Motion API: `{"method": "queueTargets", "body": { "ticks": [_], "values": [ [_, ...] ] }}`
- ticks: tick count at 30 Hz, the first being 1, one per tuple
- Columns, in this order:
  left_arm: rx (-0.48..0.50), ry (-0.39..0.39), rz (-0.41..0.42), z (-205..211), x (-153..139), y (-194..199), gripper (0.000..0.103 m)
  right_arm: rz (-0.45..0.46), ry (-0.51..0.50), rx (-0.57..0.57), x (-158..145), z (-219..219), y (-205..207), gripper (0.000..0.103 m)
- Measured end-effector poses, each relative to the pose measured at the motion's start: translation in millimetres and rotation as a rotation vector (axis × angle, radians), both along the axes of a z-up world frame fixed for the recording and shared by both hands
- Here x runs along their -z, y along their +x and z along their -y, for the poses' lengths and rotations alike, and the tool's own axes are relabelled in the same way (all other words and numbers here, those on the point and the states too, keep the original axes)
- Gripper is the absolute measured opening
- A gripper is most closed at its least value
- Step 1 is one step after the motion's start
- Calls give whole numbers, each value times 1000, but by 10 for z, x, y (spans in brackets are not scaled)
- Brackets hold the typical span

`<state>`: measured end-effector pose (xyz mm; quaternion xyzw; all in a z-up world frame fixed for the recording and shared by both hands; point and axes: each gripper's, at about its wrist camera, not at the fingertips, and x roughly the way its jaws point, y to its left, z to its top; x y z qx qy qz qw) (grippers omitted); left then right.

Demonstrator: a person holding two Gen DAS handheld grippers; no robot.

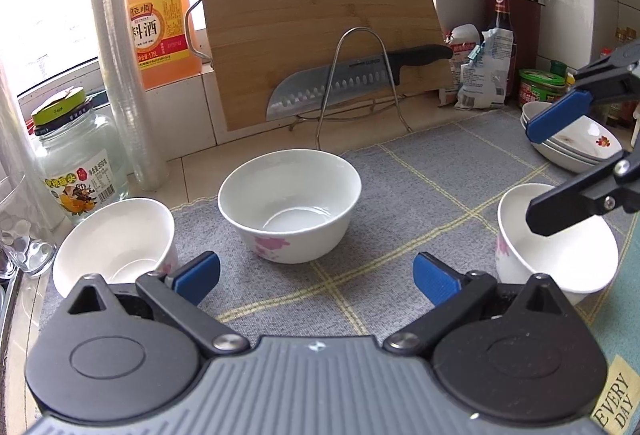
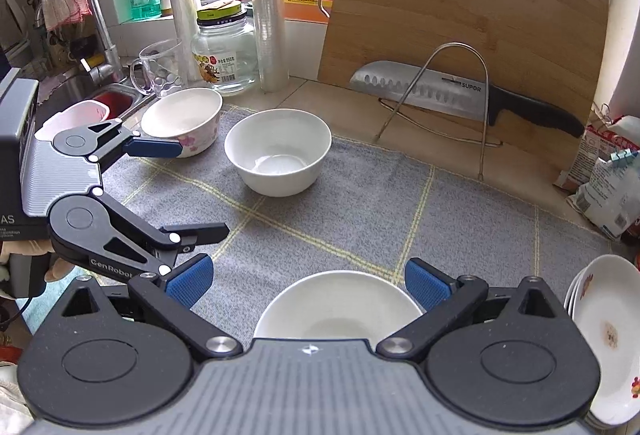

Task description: Organize plates and bowls

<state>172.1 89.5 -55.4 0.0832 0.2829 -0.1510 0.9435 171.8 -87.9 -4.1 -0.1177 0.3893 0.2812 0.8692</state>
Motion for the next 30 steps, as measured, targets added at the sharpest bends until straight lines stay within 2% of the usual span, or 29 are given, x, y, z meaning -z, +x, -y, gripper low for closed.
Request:
{"method": "queueTargets", "body": {
  "ticks": [4, 8, 12, 19, 30],
  "values": [
    [-51, 0, 9, 27, 44, 97, 102, -13, -2, -54, -53, -78, 236, 103],
    [-96, -11, -17, 42, 117, 245, 102, -37, 0, -109, -48, -155, 534, 103],
    [-98, 31, -21, 124, 198, 345, 102, -62, 12, -153, 10, -252, 828, 103],
    [-108, 53, -17, 186, 261, 454, 102, -121, 26, -228, 152, -481, 1235, 103],
    [-105, 50, -20, 180, 313, 543, 99, -176, 47, -305, 309, -765, 1579, 101]
  ]
}}
